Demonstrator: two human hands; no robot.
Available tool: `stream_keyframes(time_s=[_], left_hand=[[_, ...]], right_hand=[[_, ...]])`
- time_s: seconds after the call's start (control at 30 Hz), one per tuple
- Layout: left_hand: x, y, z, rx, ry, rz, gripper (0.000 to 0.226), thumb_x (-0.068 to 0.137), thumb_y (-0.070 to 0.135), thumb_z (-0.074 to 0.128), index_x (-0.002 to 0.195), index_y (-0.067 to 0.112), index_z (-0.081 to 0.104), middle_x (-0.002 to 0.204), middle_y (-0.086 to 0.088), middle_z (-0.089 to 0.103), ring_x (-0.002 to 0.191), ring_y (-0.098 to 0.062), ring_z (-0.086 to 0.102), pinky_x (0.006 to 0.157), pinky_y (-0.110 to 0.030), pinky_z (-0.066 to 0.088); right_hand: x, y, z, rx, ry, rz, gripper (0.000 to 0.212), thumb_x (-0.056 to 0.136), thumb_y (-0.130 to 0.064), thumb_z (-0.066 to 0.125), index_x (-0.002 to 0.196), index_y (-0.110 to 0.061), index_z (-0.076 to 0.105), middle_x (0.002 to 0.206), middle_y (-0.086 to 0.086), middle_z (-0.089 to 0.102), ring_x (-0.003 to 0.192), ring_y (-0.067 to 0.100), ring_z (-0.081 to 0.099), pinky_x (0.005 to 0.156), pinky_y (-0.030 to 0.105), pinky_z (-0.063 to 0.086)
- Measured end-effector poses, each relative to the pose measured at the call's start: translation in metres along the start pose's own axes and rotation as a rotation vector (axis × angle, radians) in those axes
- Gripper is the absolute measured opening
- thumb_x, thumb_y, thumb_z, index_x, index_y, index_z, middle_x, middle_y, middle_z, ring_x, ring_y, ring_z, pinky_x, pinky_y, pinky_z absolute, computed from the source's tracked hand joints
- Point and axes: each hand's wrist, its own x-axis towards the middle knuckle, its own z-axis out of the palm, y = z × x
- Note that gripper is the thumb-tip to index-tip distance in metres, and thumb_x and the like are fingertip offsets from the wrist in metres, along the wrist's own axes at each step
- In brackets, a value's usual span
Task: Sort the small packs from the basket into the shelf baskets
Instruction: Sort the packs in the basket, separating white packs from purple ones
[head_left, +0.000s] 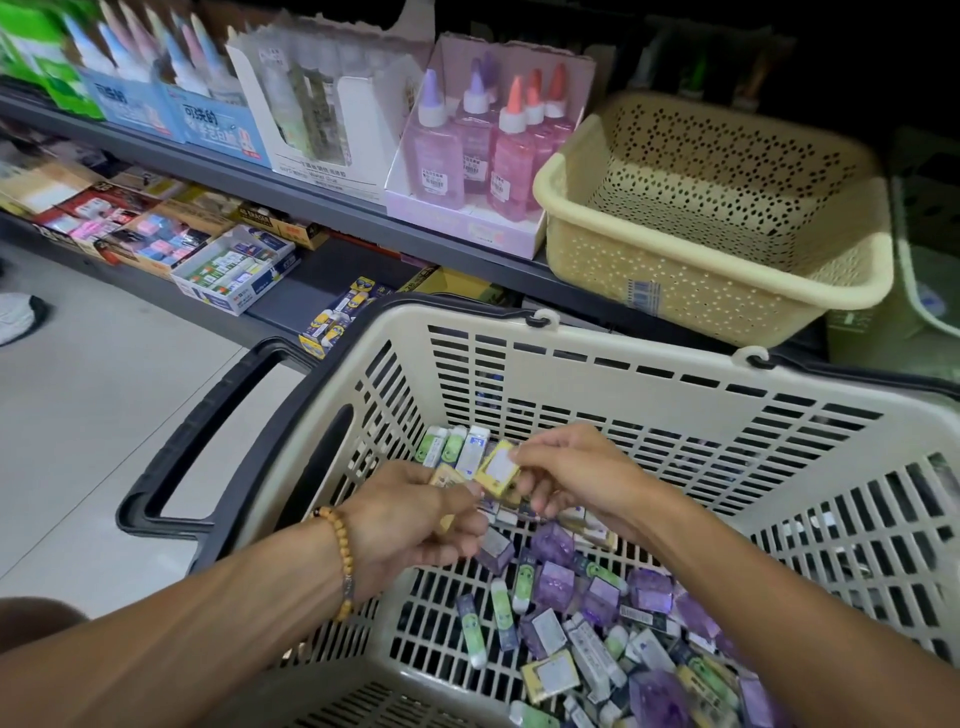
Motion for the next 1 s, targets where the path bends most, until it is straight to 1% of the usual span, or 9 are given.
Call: stream_keyframes(time_s=[0.1, 0.2, 0.3, 0.4, 0.53, 0.67, 0.77, 0.83, 1.0], left_hand=[[0.0, -0.001, 0.0, 0.047, 0.021, -0.002, 0.022, 0.094, 0.013, 0.059, 0.113, 0.002, 0.058, 0.089, -0.016, 0.074, 0.048, -0.015, 0.056, 0.04, -0.022, 0.041], [-0.001, -0.001, 0.001, 0.027, 0.008, -0.01, 0.025, 0.095, 0.005, 0.054, 0.12, 0.001, 0.051, 0.097, -0.017, 0.074, 0.061, -0.02, 0.066, 0.046, -0.025, 0.049], [-0.003, -0.002, 0.001, 0.019, -0.04, 0.0, 0.039, 0.089, -0.005, 0.06, 0.125, -0.008, 0.047, 0.101, -0.022, 0.071, 0.076, -0.025, 0.074, 0.056, -0.023, 0.056], [0.0, -0.001, 0.004, 0.029, -0.057, 0.028, 0.038, 0.083, -0.005, 0.066, 0.118, -0.012, 0.054, 0.1, -0.024, 0.07, 0.08, -0.027, 0.074, 0.062, -0.021, 0.058], [0.005, -0.005, 0.018, 0.117, -0.148, 0.073, 0.02, 0.084, 0.003, 0.067, 0.103, -0.004, 0.067, 0.093, -0.018, 0.074, 0.081, -0.023, 0.074, 0.065, -0.02, 0.058], [0.013, -0.021, 0.033, 0.326, -0.376, 0.124, 0.033, 0.081, 0.016, 0.07, 0.111, 0.005, 0.065, 0.096, -0.009, 0.075, 0.091, -0.019, 0.073, 0.076, -0.024, 0.058], [0.023, -0.033, 0.034, 0.706, -0.428, 0.233, 0.033, 0.082, 0.015, 0.075, 0.111, 0.019, 0.061, 0.105, -0.003, 0.068, 0.098, -0.014, 0.067, 0.077, -0.023, 0.057], [0.033, -0.042, 0.031, 1.135, -0.439, 0.332, 0.05, 0.079, 0.022, 0.078, 0.121, 0.032, 0.054, 0.119, 0.003, 0.059, 0.113, -0.013, 0.058, 0.092, -0.03, 0.052], [0.054, -0.068, 0.017, 1.919, -0.53, 0.492, 0.106, 0.077, 0.023, 0.077, 0.15, 0.044, 0.003, 0.158, 0.004, 0.008, 0.143, -0.025, 0.025, 0.109, -0.039, 0.039]], right_hand=[[0.012, 0.005, 0.001, -0.105, 0.126, 0.057, 0.014, 0.094, -0.011, 0.061, 0.085, -0.005, 0.07, 0.068, 0.006, 0.068, 0.051, 0.011, 0.063, 0.047, 0.019, 0.05], [0.023, 0.008, 0.011, 0.012, 0.228, 0.091, 0.01, 0.093, -0.001, 0.059, 0.092, 0.0, 0.069, 0.079, 0.015, 0.071, 0.058, 0.013, 0.068, 0.052, 0.018, 0.055], [0.014, 0.008, 0.011, -0.033, 0.258, 0.038, 0.01, 0.094, -0.014, 0.061, 0.092, -0.009, 0.07, 0.083, 0.008, 0.07, 0.062, 0.013, 0.067, 0.053, 0.02, 0.052], [-0.011, 0.003, 0.007, 0.005, 0.068, -0.053, 0.018, 0.093, -0.033, 0.064, 0.087, -0.02, 0.074, 0.078, 0.001, 0.068, 0.062, 0.011, 0.061, 0.054, 0.021, 0.049], [-0.036, 0.0, -0.002, -0.121, -0.021, -0.05, 0.006, 0.09, -0.018, 0.068, 0.096, -0.02, 0.07, 0.076, 0.002, 0.068, 0.063, 0.006, 0.066, 0.06, 0.017, 0.053], [-0.062, 0.011, -0.019, -0.188, -0.074, 0.02, 0.01, 0.093, -0.019, 0.064, 0.098, -0.011, 0.069, 0.081, 0.003, 0.066, 0.069, 0.009, 0.065, 0.067, 0.022, 0.057], [-0.084, 0.019, -0.031, -0.304, 0.048, 0.028, 0.011, 0.095, -0.024, 0.063, 0.092, -0.014, 0.065, 0.079, 0.001, 0.064, 0.06, 0.003, 0.063, 0.057, 0.018, 0.052], [-0.1, 0.021, -0.044, -0.325, 0.141, 0.017, 0.011, 0.094, -0.026, 0.063, 0.091, -0.015, 0.065, 0.083, 0.001, 0.064, 0.059, 0.002, 0.064, 0.055, 0.017, 0.051], [-0.126, 0.023, -0.063, -0.339, 0.209, -0.009, 0.013, 0.094, -0.03, 0.062, 0.094, -0.018, 0.067, 0.088, 0.002, 0.068, 0.074, 0.01, 0.068, 0.064, 0.026, 0.058]])
